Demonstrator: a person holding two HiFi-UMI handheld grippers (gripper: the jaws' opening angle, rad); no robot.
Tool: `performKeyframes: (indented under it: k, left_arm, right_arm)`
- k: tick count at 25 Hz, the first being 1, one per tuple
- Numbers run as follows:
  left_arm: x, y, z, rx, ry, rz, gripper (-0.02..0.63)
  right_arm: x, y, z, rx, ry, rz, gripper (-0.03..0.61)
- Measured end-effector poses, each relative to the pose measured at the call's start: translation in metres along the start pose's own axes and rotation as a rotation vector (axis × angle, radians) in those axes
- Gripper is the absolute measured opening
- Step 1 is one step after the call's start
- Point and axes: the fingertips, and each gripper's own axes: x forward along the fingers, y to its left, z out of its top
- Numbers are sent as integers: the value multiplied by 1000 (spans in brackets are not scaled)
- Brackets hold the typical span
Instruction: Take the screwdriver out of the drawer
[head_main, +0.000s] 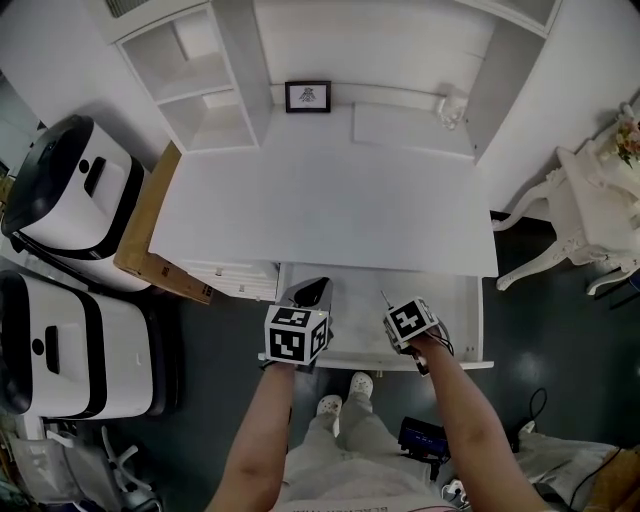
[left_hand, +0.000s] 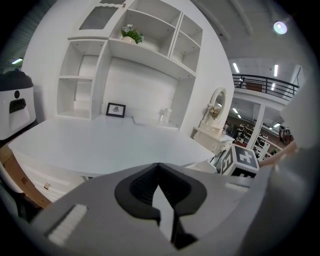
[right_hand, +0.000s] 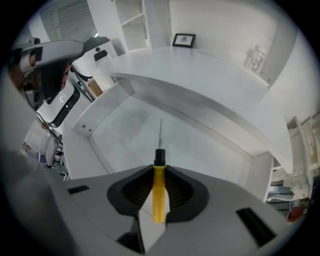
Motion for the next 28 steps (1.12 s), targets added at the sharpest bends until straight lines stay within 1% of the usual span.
performKeyframes:
  k: [8,13,20,28]
  left_arm:
    - [-19,-10,19,35,-47,-18,8]
    - [-33,-14,32,52,-84,-17,9]
    - [-51,-29,70,95,-188,-22,9]
    - [-72,-47,121,179,-304,-45,9]
  right_arm:
    - [-33,4,6,9,-65,-30,80]
    - [-58,3,12,43,-127,-38,80]
    - [-103,5,25,46,-256,-63,80]
    - [-165,0,49,60,-429,-134,80]
